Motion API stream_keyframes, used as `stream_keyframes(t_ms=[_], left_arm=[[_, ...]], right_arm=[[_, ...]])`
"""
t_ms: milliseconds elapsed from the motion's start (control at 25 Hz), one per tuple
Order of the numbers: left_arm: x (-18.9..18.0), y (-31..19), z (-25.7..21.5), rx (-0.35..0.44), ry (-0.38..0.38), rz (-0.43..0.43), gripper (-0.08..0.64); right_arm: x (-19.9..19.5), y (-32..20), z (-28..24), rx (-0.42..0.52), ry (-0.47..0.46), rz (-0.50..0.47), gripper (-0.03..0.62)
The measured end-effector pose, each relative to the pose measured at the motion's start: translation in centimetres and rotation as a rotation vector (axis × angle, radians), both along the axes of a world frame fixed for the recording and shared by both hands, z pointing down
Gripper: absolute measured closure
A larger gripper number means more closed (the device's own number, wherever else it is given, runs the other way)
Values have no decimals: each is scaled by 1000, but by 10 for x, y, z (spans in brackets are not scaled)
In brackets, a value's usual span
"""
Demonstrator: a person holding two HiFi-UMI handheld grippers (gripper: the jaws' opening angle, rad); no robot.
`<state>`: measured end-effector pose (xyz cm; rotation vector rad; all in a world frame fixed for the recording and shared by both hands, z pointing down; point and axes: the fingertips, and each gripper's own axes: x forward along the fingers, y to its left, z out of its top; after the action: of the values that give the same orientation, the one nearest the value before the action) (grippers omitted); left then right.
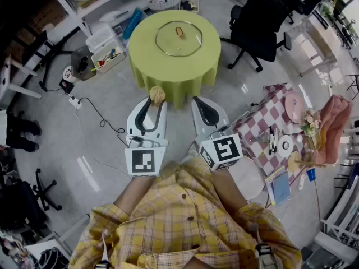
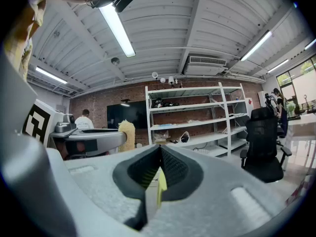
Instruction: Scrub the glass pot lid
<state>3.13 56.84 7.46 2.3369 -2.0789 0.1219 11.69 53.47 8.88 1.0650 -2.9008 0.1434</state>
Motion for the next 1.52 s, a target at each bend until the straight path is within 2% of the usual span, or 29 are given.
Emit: stream_keyframes(t_ms=[240, 480, 640, 1120, 1520], left_arm=[[6, -6, 1, -4, -8, -2, 436], [18, -12, 5, -16, -41, -2, 436], [25, -20, 6, -19, -63, -16, 437], [65, -52, 3, 16, -90, -57, 437], [101, -66, 11, -50, -89, -70, 437]], right_arm=[[0, -6, 3, -25, 3, -24, 595], [13, -16, 12, -140, -20, -34, 595], [19, -25, 15, -146, 21, -49, 594], [55, -57, 7, -138, -28, -116, 594], [88, -71, 3, -111, -61, -118, 595]])
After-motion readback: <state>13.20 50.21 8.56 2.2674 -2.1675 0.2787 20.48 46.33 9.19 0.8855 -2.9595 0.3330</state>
